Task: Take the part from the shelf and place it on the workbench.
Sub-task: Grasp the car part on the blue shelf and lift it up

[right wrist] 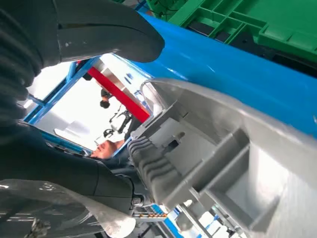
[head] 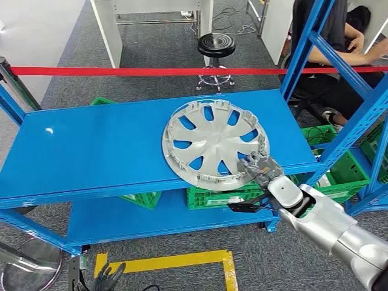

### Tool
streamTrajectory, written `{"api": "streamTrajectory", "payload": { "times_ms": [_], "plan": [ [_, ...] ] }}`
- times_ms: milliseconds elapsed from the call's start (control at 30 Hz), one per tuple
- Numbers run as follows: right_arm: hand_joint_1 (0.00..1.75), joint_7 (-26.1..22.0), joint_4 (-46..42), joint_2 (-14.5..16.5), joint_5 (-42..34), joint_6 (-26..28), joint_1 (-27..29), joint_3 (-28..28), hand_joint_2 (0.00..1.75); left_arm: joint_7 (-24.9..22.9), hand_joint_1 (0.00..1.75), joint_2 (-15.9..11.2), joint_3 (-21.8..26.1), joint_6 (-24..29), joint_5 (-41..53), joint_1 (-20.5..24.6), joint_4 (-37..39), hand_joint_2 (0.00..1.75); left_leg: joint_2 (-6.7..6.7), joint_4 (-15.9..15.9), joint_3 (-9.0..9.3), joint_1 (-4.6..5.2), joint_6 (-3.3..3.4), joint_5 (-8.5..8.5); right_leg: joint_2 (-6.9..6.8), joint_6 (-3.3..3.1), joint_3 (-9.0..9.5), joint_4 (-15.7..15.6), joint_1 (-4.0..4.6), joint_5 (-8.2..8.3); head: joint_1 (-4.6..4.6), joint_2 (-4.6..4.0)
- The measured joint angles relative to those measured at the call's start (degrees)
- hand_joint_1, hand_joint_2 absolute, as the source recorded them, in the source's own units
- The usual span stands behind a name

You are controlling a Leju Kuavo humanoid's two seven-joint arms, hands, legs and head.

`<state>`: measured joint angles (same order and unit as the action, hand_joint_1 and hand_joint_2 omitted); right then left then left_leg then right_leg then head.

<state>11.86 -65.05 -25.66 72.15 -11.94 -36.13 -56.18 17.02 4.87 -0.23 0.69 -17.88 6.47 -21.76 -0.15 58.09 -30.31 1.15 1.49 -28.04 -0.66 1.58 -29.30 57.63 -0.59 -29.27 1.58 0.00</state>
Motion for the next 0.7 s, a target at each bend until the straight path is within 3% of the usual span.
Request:
{"api": "streamTrajectory", "payload": {
  "times_ms": [700],
  "plan": [
    [1.75, 4.1, -1.1, 3.1, 5.7, 4.5, 5.3, 6.6, 1.75, 0.8, 0.00, -0.4, -0.2, -0.1, 1.0, -0.1, 0.0, 1.75, -0.01, 0.0, -0.07, 0.00, 0.00, 0.00, -0.02, 0.00, -0.05, 0.0, 0.00, 0.00, 0.01, 0.00]
  ]
}}
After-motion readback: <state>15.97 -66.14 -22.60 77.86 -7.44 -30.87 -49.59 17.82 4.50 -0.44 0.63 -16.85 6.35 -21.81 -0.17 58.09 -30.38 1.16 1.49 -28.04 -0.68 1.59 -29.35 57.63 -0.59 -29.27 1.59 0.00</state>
